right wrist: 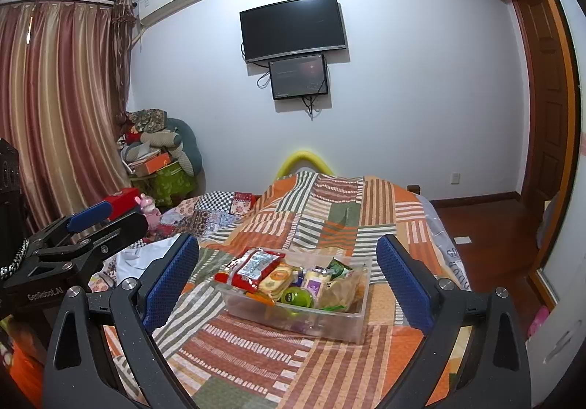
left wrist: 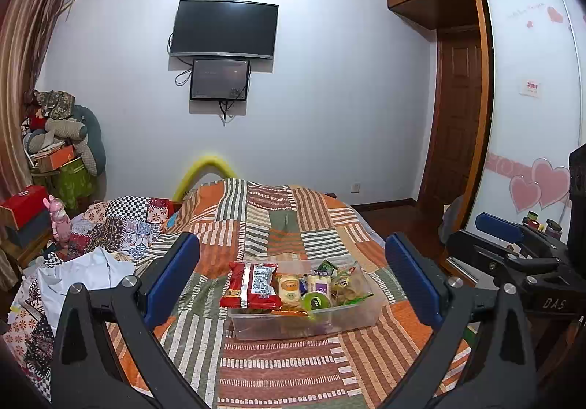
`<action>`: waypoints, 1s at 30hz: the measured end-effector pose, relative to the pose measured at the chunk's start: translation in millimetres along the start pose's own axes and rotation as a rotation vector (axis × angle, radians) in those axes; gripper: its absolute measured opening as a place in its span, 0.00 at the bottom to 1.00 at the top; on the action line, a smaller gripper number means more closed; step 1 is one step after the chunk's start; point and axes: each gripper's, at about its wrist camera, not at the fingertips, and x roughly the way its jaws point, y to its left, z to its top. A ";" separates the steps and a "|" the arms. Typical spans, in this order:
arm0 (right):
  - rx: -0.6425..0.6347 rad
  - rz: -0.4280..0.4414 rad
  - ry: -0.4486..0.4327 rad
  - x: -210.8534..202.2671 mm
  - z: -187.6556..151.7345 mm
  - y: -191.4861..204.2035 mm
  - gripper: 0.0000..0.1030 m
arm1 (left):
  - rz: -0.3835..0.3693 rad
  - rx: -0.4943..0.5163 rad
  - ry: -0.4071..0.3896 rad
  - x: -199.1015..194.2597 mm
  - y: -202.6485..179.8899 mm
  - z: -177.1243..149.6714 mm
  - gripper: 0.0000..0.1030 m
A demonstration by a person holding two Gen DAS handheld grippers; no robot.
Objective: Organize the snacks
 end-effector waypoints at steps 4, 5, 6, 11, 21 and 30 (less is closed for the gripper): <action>0.004 -0.002 -0.001 -1.2 0.0 -1.5 0.95 | -0.001 0.001 0.000 -0.9 -1.0 -0.3 0.99; 0.004 -0.003 -0.001 -1.4 -0.9 -1.8 0.95 | -0.001 0.002 -0.001 -1.1 -1.4 -0.4 0.99; 0.005 -0.002 -0.002 -2.2 -0.5 -1.8 0.96 | -0.002 0.003 -0.002 -1.1 -2.1 -0.7 0.99; 0.002 -0.006 -0.005 -2.8 -1.1 -1.7 0.98 | -0.003 0.004 0.005 -0.5 -2.9 -0.8 0.99; 0.008 -0.023 -0.009 -4.1 0.0 -2.7 1.00 | -0.020 0.006 0.012 -1.3 -3.4 -0.2 0.99; 0.009 -0.037 -0.012 -3.8 1.1 -2.4 1.00 | -0.038 -0.015 0.026 0.3 -0.6 -0.4 1.00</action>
